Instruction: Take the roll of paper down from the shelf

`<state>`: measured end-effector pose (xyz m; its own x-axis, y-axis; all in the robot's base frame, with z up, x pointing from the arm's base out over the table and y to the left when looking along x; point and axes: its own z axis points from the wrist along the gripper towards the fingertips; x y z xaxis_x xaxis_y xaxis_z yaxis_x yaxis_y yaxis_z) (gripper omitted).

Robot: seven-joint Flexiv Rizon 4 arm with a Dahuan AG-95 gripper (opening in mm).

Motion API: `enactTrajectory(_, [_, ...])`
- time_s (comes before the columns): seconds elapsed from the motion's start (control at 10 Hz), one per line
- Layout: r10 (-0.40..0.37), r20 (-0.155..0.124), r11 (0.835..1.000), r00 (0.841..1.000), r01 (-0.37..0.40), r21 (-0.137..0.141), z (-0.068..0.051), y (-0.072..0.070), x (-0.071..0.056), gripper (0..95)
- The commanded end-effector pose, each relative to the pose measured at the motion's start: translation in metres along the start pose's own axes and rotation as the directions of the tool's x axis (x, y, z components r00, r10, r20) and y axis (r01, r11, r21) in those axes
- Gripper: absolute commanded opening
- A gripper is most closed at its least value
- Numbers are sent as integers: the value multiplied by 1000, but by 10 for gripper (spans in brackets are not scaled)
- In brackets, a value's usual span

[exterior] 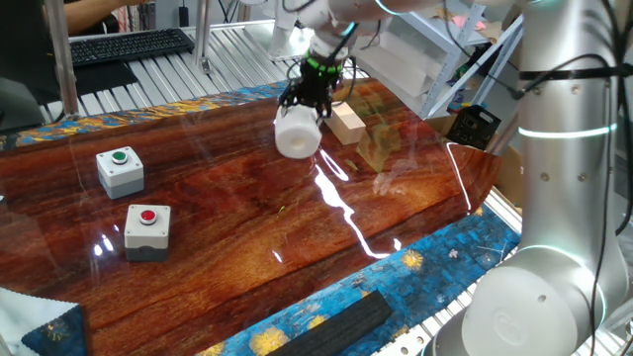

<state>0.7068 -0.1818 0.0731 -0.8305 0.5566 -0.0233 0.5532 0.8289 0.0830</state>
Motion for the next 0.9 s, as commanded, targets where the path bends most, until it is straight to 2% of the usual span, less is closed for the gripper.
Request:
enactTrajectory(0.1, [-35,-1,999,999,35,18,-9,9,8,0])
enactTrajectory(0.5, [-35,13,999,999,35,20,-3,13,39,0])
enactTrajectory(0.9, [-60,5,998,998,60,23,-2,13,44,0])
